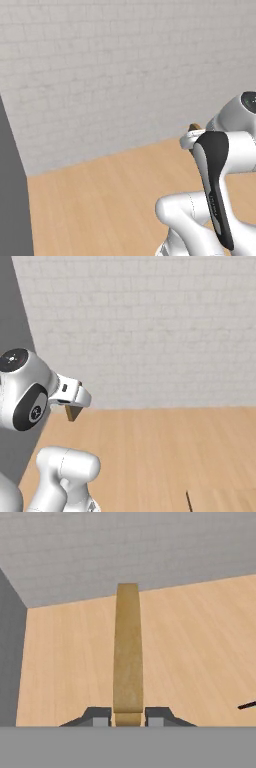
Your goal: Start the toaster. Once the lever pops up, take the bread to the plate on the dining counter.
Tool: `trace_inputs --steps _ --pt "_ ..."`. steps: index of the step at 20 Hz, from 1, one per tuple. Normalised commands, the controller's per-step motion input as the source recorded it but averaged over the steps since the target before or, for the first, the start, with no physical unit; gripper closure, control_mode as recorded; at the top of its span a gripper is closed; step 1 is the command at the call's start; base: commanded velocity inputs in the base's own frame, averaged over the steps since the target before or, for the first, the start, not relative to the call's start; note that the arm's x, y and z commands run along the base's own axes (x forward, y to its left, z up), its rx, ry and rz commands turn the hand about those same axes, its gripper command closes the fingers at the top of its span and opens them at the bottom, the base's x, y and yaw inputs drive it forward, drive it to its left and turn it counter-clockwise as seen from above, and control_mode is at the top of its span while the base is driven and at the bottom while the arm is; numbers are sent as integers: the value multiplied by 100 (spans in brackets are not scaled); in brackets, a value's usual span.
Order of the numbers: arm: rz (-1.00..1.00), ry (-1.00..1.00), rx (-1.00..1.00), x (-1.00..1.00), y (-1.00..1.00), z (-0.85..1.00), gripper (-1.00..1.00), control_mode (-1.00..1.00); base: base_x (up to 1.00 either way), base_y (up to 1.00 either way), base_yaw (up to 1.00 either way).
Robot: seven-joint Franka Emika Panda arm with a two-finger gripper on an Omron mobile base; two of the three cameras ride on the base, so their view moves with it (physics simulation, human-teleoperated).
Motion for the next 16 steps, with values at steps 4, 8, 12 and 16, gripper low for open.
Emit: trace_inputs --steps 4,8,12,16 --pt "0 0 0 0 0 0 100 100 100 28 -20" --pt "0 0 0 0 0 0 100 100 95 23 -35" --pt "0 0 0 0 0 0 100 100 47 20 -65" --pt "0 0 0 0 0 0 100 100 7 16 -84"
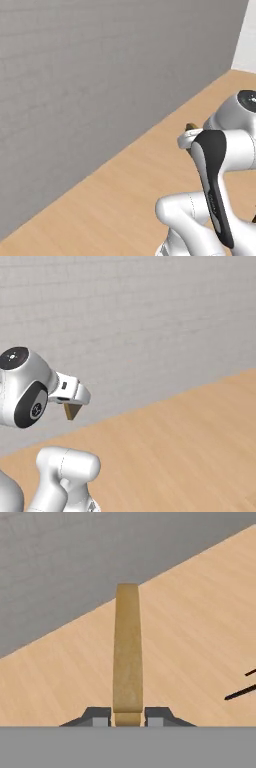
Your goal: Start the toaster. Once the lever pops up, take the bread to the plate on the dining counter.
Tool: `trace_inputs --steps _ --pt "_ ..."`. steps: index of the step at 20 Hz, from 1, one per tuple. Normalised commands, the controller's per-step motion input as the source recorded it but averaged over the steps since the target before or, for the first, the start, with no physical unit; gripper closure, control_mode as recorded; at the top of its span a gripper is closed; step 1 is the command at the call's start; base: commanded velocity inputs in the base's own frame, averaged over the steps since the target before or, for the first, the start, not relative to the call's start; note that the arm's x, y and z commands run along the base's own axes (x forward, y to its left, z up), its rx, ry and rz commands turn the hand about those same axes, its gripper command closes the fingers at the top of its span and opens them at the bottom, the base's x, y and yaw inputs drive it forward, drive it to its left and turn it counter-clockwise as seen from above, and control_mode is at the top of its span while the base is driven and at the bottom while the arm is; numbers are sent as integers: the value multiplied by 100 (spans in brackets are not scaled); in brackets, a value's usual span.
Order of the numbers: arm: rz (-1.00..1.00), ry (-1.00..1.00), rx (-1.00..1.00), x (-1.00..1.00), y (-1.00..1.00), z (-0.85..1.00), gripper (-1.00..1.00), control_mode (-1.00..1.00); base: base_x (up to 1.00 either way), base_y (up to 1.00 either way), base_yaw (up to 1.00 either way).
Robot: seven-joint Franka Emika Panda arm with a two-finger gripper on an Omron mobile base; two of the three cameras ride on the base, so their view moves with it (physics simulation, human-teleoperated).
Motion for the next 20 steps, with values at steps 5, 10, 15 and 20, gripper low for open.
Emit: trace_inputs --steps 5,10,15,20 --pt "0 0 0 0 0 0 100 100 0 10 -91" --pt "0 0 0 0 0 0 100 100 16 14 -85" --pt "0 0 0 0 0 0 100 100 54 36 -72" --pt "0 0 0 0 0 0 100 100 79 56 -60"
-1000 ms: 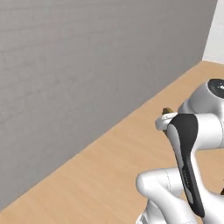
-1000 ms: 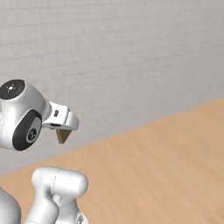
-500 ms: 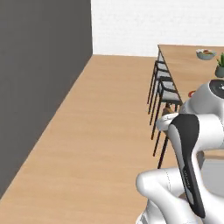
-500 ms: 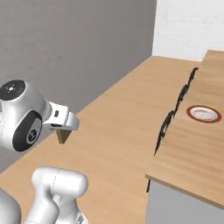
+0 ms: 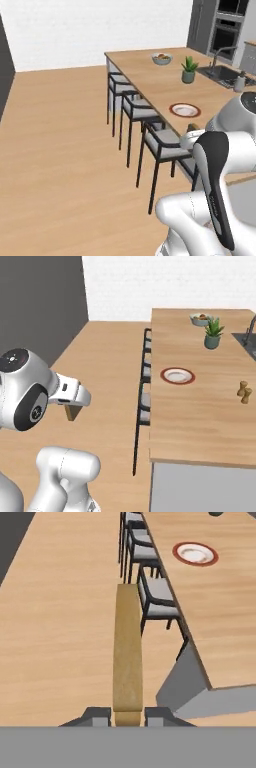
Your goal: Start the toaster. Once the lever pops up, take the bread to the plate on the dining counter.
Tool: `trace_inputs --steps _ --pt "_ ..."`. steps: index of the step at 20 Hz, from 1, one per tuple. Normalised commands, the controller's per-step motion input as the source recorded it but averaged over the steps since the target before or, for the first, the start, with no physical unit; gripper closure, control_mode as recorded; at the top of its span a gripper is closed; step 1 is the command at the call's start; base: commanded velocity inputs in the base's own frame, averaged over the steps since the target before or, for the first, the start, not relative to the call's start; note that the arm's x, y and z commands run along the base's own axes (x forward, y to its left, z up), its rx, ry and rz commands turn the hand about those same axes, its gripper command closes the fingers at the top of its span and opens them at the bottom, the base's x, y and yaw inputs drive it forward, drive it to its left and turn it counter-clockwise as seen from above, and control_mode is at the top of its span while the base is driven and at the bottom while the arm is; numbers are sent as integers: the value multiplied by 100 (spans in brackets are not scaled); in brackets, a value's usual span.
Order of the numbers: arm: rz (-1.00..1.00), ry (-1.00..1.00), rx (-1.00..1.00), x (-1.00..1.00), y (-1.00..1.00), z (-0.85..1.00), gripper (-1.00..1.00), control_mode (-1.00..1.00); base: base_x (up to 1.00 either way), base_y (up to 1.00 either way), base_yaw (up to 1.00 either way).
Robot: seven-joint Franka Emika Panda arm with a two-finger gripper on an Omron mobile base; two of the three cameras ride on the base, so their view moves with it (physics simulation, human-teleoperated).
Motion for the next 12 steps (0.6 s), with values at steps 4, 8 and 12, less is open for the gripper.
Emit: trace_inputs --steps 4,8,12 --pt "0 0 0 0 0 0 100 100 87 66 -55" --pt "0 0 0 0 0 0 100 100 88 62 -53" --pt "0 0 0 0 0 0 100 100 84 61 -49"
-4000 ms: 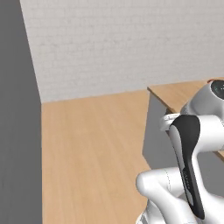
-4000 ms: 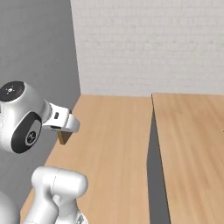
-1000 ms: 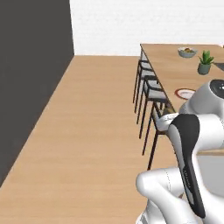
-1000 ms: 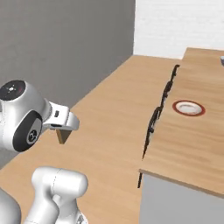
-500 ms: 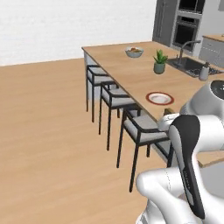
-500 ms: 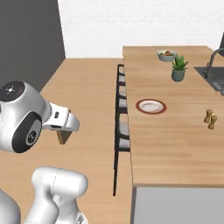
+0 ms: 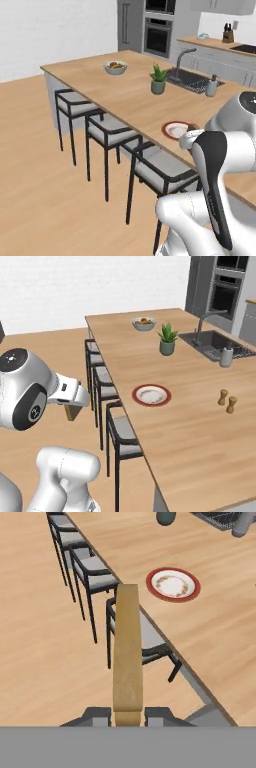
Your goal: Start the toaster. Once the lever pops up, take the bread to the plate on the dining counter.
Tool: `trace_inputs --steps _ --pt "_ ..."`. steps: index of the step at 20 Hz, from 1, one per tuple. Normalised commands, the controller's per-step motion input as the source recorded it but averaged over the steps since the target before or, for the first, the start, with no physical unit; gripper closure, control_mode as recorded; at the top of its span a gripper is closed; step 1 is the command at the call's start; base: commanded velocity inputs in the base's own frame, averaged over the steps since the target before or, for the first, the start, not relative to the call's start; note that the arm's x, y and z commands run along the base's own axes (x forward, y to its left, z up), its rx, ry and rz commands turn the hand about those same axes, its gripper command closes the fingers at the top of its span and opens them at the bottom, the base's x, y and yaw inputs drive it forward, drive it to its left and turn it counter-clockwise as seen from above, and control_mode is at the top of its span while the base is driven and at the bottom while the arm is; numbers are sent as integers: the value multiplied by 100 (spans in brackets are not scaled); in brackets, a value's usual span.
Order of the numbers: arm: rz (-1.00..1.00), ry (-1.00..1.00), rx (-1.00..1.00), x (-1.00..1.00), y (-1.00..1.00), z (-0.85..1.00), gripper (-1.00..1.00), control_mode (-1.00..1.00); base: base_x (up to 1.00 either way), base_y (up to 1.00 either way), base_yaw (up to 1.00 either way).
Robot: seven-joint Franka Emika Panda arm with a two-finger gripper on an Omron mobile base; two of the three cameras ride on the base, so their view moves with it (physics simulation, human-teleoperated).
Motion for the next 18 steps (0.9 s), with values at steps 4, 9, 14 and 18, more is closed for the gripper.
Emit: trace_inputs --steps 4,9,14,18 --pt "0 0 0 0 0 0 100 100 74 57 -48" --pt "0 0 0 0 0 0 100 100 18 62 -43" --pt "0 0 0 0 0 0 100 100 0 63 -47" --pt "0 0 0 0 0 0 100 100 3 60 -52"
